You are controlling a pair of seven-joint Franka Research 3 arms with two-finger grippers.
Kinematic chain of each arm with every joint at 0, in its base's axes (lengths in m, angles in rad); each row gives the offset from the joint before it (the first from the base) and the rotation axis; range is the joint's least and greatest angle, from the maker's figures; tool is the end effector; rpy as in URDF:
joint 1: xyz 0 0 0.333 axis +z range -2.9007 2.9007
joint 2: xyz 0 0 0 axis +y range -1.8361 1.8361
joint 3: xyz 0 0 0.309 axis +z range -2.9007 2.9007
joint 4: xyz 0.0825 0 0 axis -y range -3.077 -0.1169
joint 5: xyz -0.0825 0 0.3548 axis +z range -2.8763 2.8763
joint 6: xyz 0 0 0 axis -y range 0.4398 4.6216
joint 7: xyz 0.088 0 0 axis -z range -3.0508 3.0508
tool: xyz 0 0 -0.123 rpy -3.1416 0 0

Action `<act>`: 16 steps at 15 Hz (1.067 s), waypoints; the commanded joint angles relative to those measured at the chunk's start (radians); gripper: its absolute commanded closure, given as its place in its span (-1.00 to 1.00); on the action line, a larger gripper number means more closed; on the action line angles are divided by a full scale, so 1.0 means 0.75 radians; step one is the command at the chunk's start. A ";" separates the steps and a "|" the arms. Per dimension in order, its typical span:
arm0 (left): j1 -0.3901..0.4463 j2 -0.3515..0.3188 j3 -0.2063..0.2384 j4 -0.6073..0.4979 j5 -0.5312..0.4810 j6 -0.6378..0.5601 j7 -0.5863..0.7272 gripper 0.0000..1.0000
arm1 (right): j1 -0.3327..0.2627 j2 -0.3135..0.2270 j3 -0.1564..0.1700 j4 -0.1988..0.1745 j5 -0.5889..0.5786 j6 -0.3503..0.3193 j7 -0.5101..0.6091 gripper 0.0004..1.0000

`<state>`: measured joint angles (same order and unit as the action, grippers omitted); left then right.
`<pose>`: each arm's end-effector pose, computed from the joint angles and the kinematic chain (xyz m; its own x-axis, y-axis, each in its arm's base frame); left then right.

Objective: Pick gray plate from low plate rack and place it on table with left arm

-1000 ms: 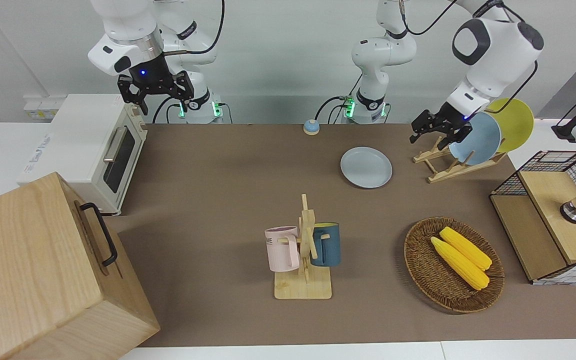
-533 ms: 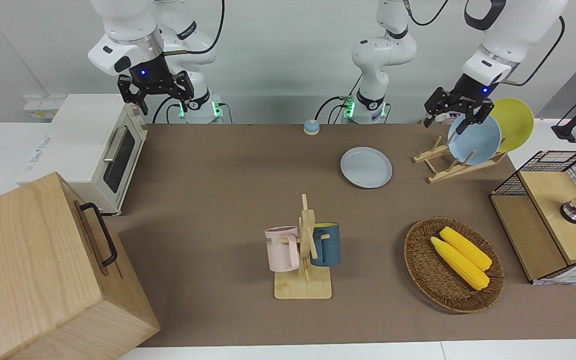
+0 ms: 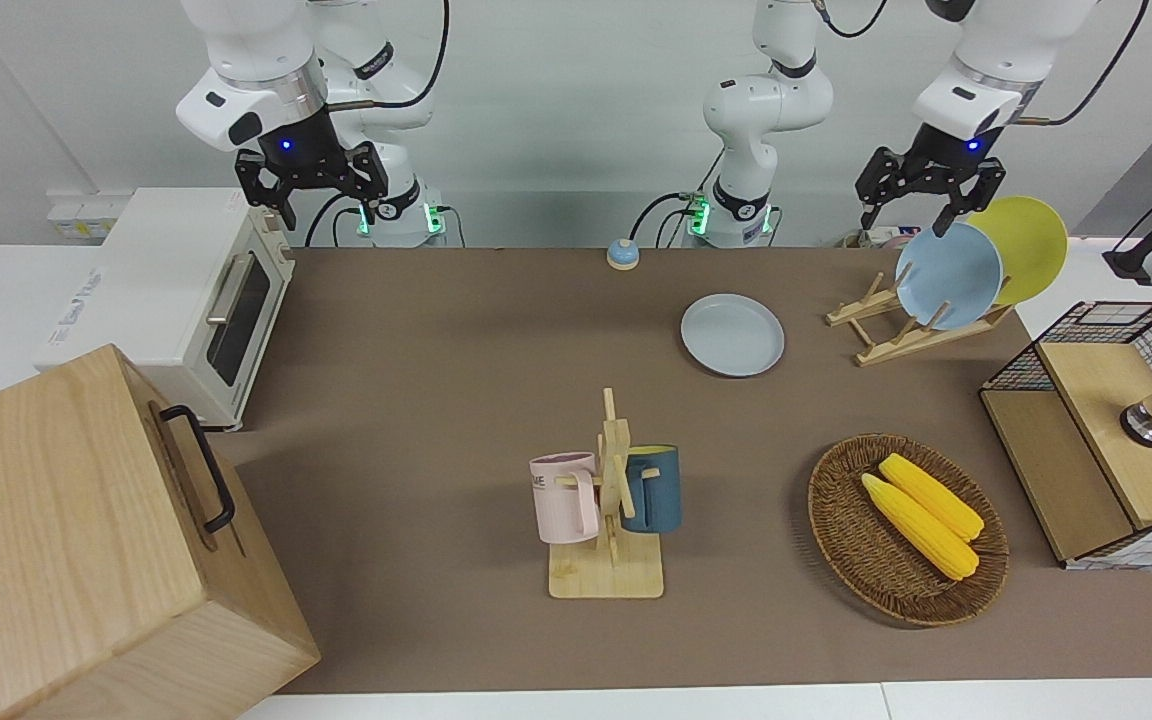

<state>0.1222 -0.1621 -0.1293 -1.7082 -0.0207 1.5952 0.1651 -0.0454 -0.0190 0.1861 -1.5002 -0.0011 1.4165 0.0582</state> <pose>0.4785 -0.0111 0.6232 0.9843 -0.1702 0.0471 -0.1700 -0.9854 -0.0080 0.4975 0.0713 0.6288 0.9946 0.0817 -0.0646 0.0824 -0.9966 0.0084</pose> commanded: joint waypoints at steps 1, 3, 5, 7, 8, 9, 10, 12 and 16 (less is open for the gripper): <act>-0.010 0.020 -0.059 0.028 0.083 -0.071 -0.036 -0.98 | -0.013 -0.003 0.008 0.008 0.014 -0.019 0.000 -0.98; -0.010 0.020 -0.059 0.028 0.071 -0.071 -0.036 -0.98 | -0.013 -0.003 0.008 0.008 0.014 -0.019 0.000 -0.97; -0.010 0.024 -0.059 0.028 0.064 -0.071 -0.044 -0.98 | -0.013 -0.003 0.008 0.008 0.014 -0.019 0.000 -0.97; -0.003 0.026 -0.059 0.026 0.058 -0.065 -0.046 -0.98 | -0.013 -0.003 0.008 0.008 0.014 -0.019 0.000 -0.98; 0.005 0.030 -0.053 0.024 0.030 -0.055 -0.044 -0.98 | -0.013 -0.003 0.008 0.008 0.014 -0.019 0.000 -0.98; 0.011 0.038 -0.036 0.024 -0.015 -0.051 -0.030 -0.98 | -0.013 -0.003 0.008 0.008 0.014 -0.019 0.000 -0.98; 0.013 0.040 -0.016 0.024 -0.044 -0.043 -0.026 -0.98 | -0.013 -0.003 0.008 0.008 0.014 -0.019 0.000 -0.98; 0.011 0.042 -0.016 0.026 -0.042 -0.033 -0.026 -0.98 | -0.013 -0.003 0.008 0.008 0.014 -0.019 -0.002 -0.97; 0.003 0.040 -0.018 0.026 -0.024 -0.026 -0.026 -0.99 | -0.013 -0.003 0.008 0.008 0.014 -0.019 0.000 -0.98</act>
<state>0.1255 -0.1411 -0.1421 -1.7074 -0.0343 1.5740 0.1442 -0.0454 -0.0190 0.1860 -1.5002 -0.0011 1.4165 0.0582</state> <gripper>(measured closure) 0.004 0.009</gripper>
